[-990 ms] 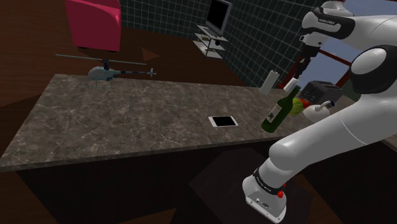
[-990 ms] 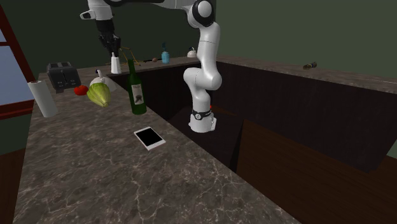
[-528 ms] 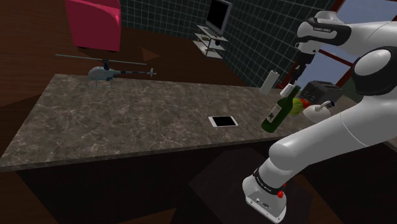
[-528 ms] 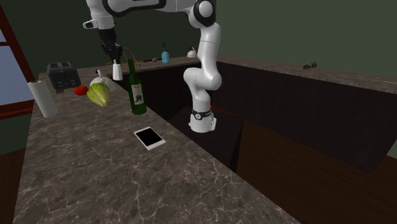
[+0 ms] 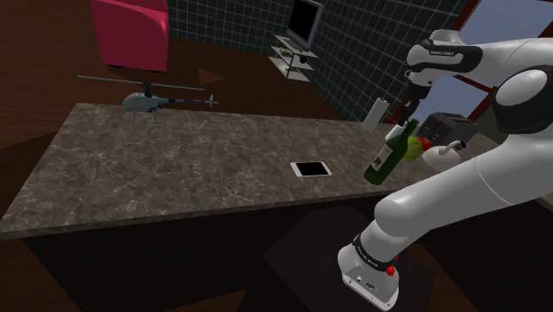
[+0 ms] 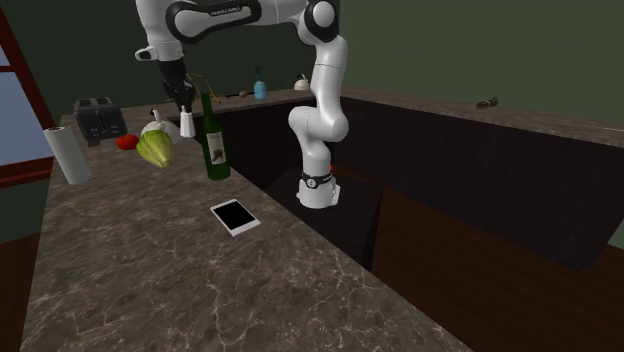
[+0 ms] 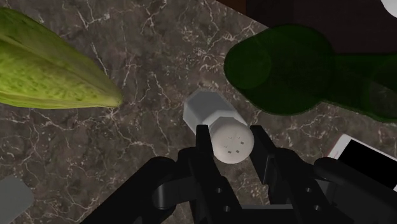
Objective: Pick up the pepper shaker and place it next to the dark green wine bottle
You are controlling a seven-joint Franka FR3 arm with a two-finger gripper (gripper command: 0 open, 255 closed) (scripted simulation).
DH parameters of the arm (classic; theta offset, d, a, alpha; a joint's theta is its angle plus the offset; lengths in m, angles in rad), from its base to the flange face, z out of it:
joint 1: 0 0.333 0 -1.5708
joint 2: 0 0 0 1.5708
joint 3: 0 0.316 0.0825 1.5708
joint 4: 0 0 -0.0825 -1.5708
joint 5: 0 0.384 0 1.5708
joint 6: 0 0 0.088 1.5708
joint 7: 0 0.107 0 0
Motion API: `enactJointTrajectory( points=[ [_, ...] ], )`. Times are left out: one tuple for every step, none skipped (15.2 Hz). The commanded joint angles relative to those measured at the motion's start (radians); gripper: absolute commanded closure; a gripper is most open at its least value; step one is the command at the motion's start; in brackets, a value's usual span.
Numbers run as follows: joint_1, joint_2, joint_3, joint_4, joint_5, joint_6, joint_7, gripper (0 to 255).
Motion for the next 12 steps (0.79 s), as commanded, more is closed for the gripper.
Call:
enactJointTrajectory(
  points=[
    [-0.001, 0.004, -0.006, -0.025, -0.001, 0.029, 0.003, 255],
    [-0.002, 0.004, -0.008, -0.038, -0.003, 0.042, 0.005, 255],
    [-0.002, 0.005, -0.01, -0.05, -0.004, 0.056, 0.007, 255],
    [-0.003, 0.006, -0.013, -0.062, -0.005, 0.069, 0.009, 255],
    [-0.003, 0.008, -0.015, -0.075, -0.006, 0.082, 0.011, 255],
    [-0.004, 0.009, -0.017, -0.086, -0.007, 0.096, 0.013, 255],
    [-0.004, 0.011, -0.02, -0.098, -0.008, 0.109, 0.014, 255],
    [-0.005, 0.013, -0.023, -0.11, -0.009, 0.122, 0.016, 255],
    [-0.005, 0.016, -0.025, -0.121, -0.01, 0.136, 0.017, 255],
    [-0.006, 0.018, -0.028, -0.132, -0.011, 0.15, 0.019, 255],
    [-0.006, 0.021, -0.031, -0.143, -0.011, 0.163, 0.02, 255],
    [-0.006, 0.025, -0.034, -0.154, -0.012, 0.177, 0.022, 255]
  ],
)
